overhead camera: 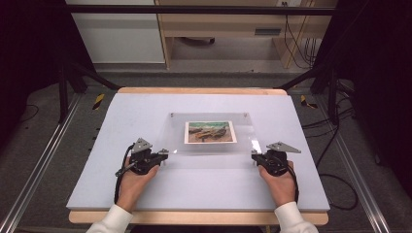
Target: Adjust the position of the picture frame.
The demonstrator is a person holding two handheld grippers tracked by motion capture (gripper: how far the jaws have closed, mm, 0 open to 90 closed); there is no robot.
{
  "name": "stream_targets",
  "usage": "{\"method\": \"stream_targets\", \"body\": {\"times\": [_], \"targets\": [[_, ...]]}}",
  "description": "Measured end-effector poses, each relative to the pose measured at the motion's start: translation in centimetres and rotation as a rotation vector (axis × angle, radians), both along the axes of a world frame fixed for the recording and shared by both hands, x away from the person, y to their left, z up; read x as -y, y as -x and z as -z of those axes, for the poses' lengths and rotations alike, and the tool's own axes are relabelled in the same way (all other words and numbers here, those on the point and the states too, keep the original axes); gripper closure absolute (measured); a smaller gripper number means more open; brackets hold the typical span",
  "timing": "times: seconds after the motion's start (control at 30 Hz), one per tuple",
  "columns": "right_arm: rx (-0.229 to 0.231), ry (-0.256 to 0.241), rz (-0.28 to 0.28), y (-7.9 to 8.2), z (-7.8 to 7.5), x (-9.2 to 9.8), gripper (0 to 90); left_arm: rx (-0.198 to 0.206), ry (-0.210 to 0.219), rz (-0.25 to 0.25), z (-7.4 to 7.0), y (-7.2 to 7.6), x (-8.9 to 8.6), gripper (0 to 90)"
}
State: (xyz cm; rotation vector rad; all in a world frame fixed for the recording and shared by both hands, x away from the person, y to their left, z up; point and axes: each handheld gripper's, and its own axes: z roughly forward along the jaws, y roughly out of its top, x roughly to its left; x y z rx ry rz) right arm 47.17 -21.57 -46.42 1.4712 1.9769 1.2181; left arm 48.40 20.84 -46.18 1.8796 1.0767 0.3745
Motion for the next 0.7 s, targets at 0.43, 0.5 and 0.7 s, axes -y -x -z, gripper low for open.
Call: {"method": "stream_targets", "body": {"times": [0.43,0.5,0.7], "targets": [[-0.016,0.010,-0.004,0.20,0.66,-0.09,84.4,-0.001,-0.041,0.004,0.65,0.26,0.13,83.8],[-0.018,0.007,-0.001,0.23,0.67,-0.11,84.4,0.000,-0.040,0.003,0.71,0.30,0.13,83.8],[-0.017,0.001,-0.008,0.24,0.69,-0.02,83.1,0.003,-0.046,0.008,0.65,0.40,0.02,82.8]]}}
